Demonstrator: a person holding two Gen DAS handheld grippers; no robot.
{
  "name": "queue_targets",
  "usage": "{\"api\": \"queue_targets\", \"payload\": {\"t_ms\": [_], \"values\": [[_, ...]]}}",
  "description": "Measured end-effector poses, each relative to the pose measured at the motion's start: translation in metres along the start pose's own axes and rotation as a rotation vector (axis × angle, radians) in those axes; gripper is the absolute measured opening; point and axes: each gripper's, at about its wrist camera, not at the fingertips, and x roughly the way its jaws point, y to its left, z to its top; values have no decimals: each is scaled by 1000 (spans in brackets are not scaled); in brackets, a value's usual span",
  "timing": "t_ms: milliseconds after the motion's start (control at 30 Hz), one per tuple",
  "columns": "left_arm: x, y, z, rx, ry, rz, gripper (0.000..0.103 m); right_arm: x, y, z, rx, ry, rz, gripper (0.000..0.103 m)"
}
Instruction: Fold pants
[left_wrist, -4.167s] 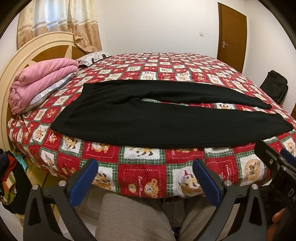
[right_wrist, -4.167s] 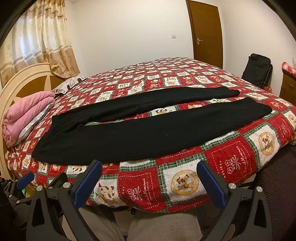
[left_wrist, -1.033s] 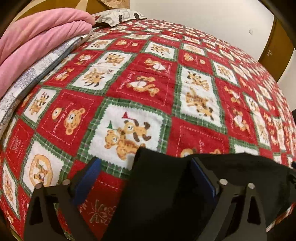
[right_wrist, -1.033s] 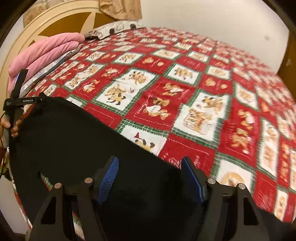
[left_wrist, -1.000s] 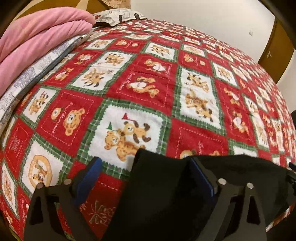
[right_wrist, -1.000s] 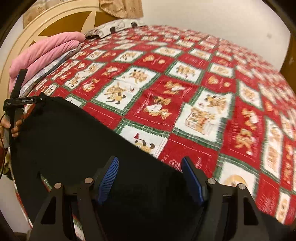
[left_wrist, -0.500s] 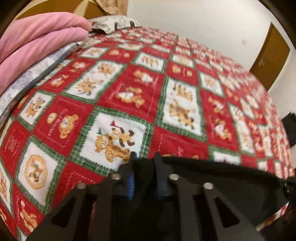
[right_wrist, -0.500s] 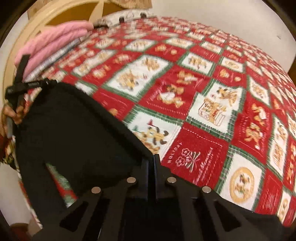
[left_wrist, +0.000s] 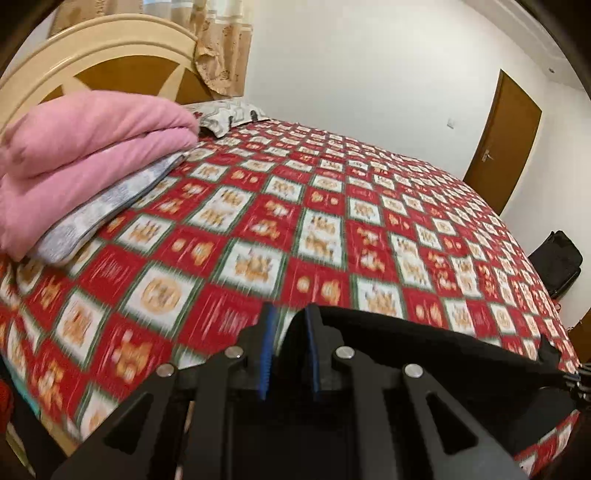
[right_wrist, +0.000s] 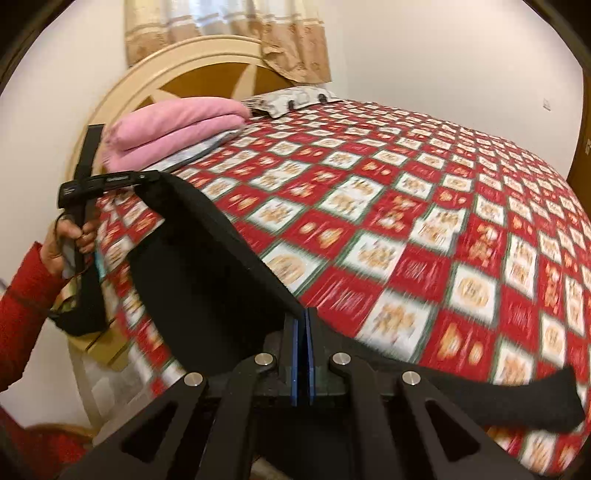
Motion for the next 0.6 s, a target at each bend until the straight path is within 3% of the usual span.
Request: {"api": "queue_targets", "payload": {"t_ms": [133, 333, 433, 500, 600], "values": [[-14, 20, -48, -31, 3, 25, 18, 10, 35, -54, -61, 42, -22, 3], [4, 39, -108, -41, 91, 134, 19, 52, 40, -113, -33, 129, -73, 4], [11, 51, -122, -67, 113, 188, 29, 63, 38, -123, -8, 131, -88, 5], [8, 59, -125, -83, 103, 235, 51, 63, 38, -121, 0, 127, -93, 7], [-9, 73, -126, -132, 72, 268, 55, 50, 36, -113, 34, 112, -62, 10]]}}
